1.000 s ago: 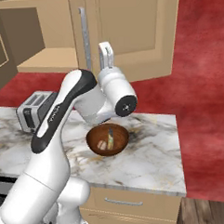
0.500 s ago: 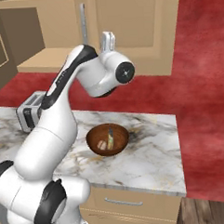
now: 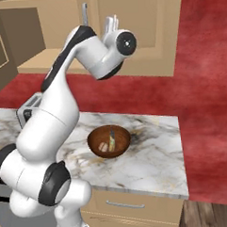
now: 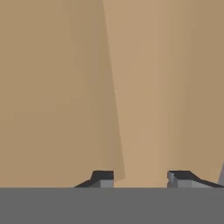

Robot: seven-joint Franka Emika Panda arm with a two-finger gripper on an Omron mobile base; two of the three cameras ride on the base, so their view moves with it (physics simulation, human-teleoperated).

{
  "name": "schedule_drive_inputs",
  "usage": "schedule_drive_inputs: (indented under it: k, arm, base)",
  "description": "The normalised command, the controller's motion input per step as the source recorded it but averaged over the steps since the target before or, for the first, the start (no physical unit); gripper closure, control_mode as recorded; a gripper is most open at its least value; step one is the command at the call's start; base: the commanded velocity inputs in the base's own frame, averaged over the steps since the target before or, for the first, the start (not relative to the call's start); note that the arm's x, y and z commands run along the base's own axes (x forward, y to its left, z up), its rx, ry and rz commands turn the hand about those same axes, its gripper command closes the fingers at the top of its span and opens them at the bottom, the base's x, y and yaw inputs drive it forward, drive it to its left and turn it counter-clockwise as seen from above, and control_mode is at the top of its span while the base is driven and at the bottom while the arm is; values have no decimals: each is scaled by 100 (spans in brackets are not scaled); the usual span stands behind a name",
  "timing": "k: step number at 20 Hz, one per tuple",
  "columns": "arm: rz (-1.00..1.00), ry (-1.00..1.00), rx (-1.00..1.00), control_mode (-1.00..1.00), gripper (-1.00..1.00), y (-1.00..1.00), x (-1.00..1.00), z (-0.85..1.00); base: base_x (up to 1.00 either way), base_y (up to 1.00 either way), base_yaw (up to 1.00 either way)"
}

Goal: Open the cabinet. Pick the tangerine and banana from the cabinet and place them into the bowl. Then close the cabinet.

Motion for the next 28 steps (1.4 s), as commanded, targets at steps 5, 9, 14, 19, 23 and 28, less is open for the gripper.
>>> schedule_drive_inputs:
  k: [5, 9, 14, 19, 23, 28]
  arm:
    - [-5, -1, 0, -100, -100, 4, 26, -27]
    - [-8, -11, 0, -100, -100, 0, -18, -39]
    - [-4, -10, 0, -100, -100, 0, -29, 16]
    - [-2, 4, -2, -100, -100, 0, -65, 63]
    - [0, 14, -4, -100, -100, 0, -78, 39]
    - [0, 18, -7, -100, -100, 0, -87, 16]
  base:
    - [0, 0, 0]
    - [0, 0, 0]
    - [0, 0, 0]
    - [0, 0, 0]
    - [0, 0, 0]
    - [0, 0, 0]
